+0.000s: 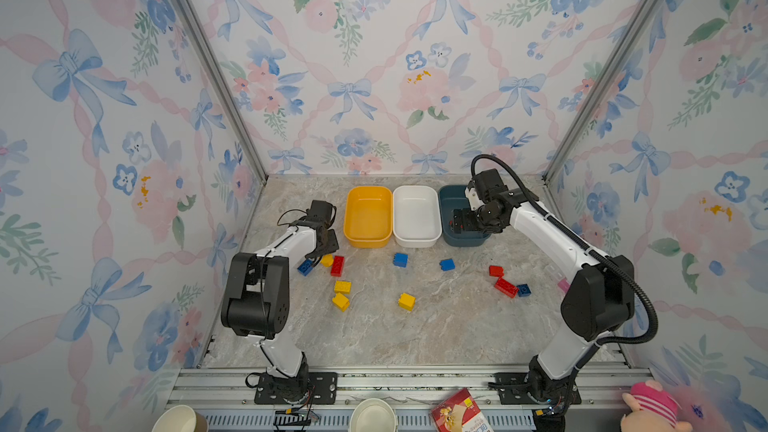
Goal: Sort the legos into containers by color
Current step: 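Drop the yellow brick into the yellow bin while right gripper approaches blue brick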
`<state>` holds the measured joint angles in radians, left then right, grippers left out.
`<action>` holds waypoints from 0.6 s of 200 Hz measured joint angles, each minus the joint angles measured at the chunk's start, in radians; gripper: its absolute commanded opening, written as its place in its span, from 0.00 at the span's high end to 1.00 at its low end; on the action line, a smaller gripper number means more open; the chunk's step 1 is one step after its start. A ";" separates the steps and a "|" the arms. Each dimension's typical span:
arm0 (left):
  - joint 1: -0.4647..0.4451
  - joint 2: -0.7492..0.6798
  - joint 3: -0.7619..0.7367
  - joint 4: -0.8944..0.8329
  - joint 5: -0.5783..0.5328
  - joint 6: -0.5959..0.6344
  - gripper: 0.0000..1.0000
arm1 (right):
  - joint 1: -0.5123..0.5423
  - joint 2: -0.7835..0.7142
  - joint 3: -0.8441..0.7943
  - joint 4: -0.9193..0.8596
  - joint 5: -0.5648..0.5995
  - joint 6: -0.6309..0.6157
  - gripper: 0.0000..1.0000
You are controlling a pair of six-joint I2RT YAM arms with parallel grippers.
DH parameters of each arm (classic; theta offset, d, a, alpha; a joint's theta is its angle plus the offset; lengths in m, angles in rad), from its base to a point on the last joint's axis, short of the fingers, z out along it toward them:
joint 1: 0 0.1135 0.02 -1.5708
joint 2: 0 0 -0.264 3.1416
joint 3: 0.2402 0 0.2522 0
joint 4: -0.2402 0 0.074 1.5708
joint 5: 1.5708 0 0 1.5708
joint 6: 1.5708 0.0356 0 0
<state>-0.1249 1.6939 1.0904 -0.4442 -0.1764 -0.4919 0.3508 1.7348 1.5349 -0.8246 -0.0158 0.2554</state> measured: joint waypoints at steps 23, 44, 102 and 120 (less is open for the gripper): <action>-0.007 -0.049 0.015 -0.005 0.005 -0.003 0.74 | 0.000 -0.012 -0.011 0.006 -0.004 0.005 0.03; -0.023 -0.093 0.053 -0.009 0.011 -0.008 0.74 | 0.000 -0.036 -0.032 0.012 -0.014 0.014 0.03; -0.106 -0.092 0.240 -0.008 0.034 -0.011 0.73 | 0.000 -0.149 -0.123 0.024 -0.053 0.053 0.03; -0.133 -0.037 0.320 -0.006 0.042 -0.010 0.73 | 0.003 -0.187 -0.152 0.024 -0.060 0.067 0.03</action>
<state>-0.2581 1.6566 1.4105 -0.4507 -0.1341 -0.5022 0.3542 1.5478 1.3827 -0.8001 -0.0761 0.3225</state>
